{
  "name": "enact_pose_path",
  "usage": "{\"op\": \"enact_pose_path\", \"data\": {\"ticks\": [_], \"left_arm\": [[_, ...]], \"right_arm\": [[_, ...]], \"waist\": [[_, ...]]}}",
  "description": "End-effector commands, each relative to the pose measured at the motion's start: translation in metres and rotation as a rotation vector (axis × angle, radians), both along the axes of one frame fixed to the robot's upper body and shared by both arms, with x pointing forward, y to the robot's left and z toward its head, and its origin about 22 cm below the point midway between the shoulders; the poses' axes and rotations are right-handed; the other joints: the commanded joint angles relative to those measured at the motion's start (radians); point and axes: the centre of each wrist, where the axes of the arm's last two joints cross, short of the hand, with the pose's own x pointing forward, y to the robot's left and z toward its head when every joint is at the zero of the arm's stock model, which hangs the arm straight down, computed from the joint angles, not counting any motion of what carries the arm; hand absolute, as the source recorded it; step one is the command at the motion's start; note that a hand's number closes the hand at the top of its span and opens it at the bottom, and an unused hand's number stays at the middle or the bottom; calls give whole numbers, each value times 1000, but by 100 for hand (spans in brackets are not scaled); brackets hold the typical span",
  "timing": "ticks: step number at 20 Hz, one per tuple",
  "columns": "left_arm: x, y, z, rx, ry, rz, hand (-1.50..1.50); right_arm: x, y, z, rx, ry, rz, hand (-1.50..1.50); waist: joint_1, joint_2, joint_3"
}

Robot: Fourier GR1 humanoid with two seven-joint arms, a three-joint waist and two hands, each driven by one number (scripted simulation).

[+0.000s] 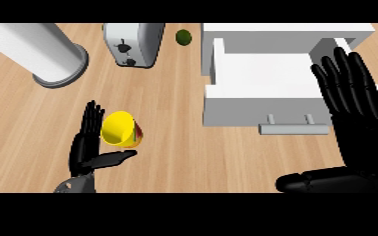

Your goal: Pick up the cup, place it into the drawer and close the drawer

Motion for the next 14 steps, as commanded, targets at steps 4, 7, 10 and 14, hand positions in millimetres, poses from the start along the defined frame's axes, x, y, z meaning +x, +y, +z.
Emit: {"op": "enact_pose_path", "data": {"ticks": [4, 7, 10, 14], "left_arm": [[18, -9, -3, -17, -29, -22, -150], [10, -5, -24, -31, -33, -35, -150], [10, 2, -21, -52, -32, -32, -150], [15, -8, -32, -82, -25, -27, -150]], "right_arm": [[-4, -2, 7, 8, 13, 8, -150], [-1, -6, 12, -7, -1, -1, -150], [-3, 6, 17, -13, -11, -5, -150], [11, -3, -11, 0, -5, 9, -150]], "waist": [[-1, 0, 0], [-2, 0, 0], [-1, 0, 0], [-3, 1, 0]]}}
